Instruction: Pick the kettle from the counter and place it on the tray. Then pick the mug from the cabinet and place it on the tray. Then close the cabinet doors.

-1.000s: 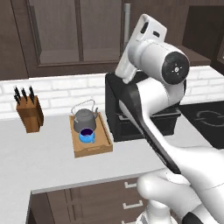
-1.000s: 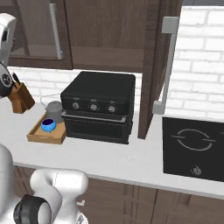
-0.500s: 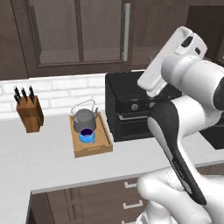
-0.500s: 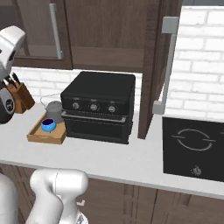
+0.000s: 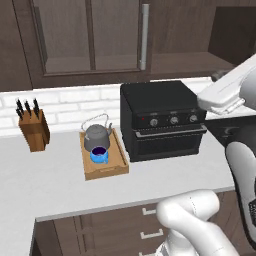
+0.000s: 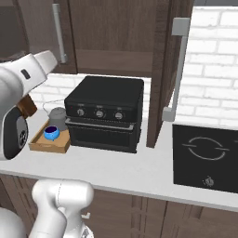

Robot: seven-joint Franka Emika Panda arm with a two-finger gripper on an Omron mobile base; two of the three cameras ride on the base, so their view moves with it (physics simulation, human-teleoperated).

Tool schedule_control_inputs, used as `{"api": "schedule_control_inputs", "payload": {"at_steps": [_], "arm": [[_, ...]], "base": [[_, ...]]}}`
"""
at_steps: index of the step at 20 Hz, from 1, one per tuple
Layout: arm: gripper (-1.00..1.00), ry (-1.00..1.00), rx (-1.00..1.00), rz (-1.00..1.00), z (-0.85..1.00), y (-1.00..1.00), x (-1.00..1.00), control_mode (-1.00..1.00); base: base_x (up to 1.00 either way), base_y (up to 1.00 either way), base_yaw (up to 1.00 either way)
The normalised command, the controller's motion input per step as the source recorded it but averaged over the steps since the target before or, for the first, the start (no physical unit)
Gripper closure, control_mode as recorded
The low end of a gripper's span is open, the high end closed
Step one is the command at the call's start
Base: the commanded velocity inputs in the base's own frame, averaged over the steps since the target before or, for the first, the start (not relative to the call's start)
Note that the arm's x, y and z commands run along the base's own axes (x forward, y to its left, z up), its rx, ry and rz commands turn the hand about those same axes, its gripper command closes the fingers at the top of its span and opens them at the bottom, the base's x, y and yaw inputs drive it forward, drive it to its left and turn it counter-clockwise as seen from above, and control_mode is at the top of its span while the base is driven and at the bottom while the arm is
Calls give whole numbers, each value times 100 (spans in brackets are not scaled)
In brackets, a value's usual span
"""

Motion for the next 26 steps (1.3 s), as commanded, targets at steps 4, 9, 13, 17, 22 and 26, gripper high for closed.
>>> {"api": "schedule_control_inputs", "payload": {"at_steps": [4,9,13,17,22,26], "arm": [[100,0,47,0,1,-58,-15,-100],[100,5,56,-4,0,-63,-6,-100],[100,25,61,-13,0,-74,-4,-100],[100,25,58,-12,0,-71,-14,-100],[100,10,43,-4,-21,-58,-40,-100],[100,0,33,-2,-45,-51,-24,-100]], "base": [[0,0,0],[0,0,0],[0,0,0],[0,0,0],[0,0,0],[0,0,0]]}}
